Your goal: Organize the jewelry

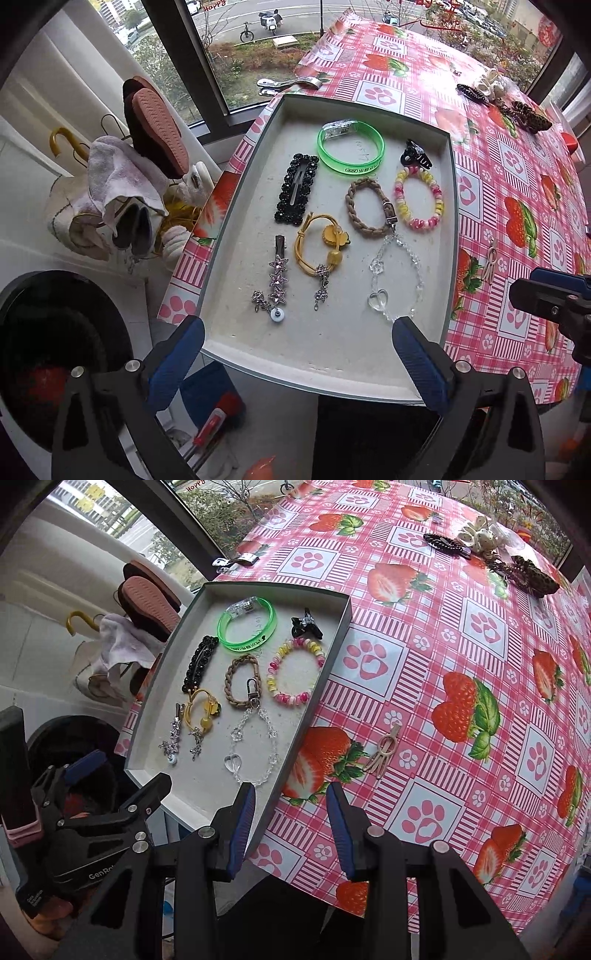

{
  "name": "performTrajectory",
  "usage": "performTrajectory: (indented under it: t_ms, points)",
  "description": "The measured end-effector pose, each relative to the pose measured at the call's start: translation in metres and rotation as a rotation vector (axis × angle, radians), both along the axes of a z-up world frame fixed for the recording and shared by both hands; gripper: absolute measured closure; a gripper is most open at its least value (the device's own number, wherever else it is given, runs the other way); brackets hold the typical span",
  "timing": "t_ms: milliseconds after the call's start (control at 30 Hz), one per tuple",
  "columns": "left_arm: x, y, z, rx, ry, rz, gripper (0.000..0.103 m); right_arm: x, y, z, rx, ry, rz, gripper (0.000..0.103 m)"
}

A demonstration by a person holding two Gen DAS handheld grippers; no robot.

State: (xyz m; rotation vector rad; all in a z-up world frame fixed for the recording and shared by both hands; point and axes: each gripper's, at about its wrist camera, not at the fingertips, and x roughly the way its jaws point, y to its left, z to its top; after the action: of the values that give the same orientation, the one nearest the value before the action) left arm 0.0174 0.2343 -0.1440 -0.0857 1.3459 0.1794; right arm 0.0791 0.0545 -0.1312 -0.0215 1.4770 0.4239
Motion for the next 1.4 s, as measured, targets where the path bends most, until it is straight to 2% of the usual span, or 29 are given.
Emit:
performTrajectory:
  t_ms: [267,300,367,567,600,667,700,967,1167,1400]
  points:
    - [-0.004,0.005,0.008,-0.010,-0.002,0.011,0.000,0.002,0.012,0.013,-0.028,-0.035,0.039,0.059]
    - [-0.005,0.007,0.010,-0.018,-0.002,0.015,0.000,0.003,0.013,0.015,-0.033,-0.040,0.042,0.058]
    - [-0.006,0.009,0.013,-0.016,-0.005,0.019,0.000,0.003,0.015,0.020,-0.040,-0.049,0.047,0.048]
    - [-0.010,0.014,0.027,-0.023,-0.020,0.006,0.000,0.001,0.023,0.035,-0.072,-0.081,0.087,0.045]
    - [-0.011,0.015,0.029,-0.026,-0.017,0.005,0.000,0.001,0.024,0.038,-0.078,-0.085,0.092,0.042]
    - [-0.011,0.016,0.034,-0.033,-0.012,0.002,0.000,0.000,0.027,0.043,-0.086,-0.094,0.096,0.025]
    - [-0.012,0.016,0.036,-0.032,-0.013,0.001,0.000,-0.001,0.027,0.047,-0.082,-0.100,0.094,0.023]
    - [-0.018,0.020,0.063,-0.017,-0.039,0.008,0.000,-0.004,0.030,0.073,-0.126,-0.158,0.085,0.019]
    - [-0.021,0.024,0.081,-0.009,-0.059,0.010,0.000,-0.005,0.033,0.090,-0.111,-0.206,0.071,0.017]
    - [-0.024,0.030,0.096,0.010,-0.081,0.007,0.000,-0.008,0.041,0.101,-0.129,-0.195,0.084,0.017]
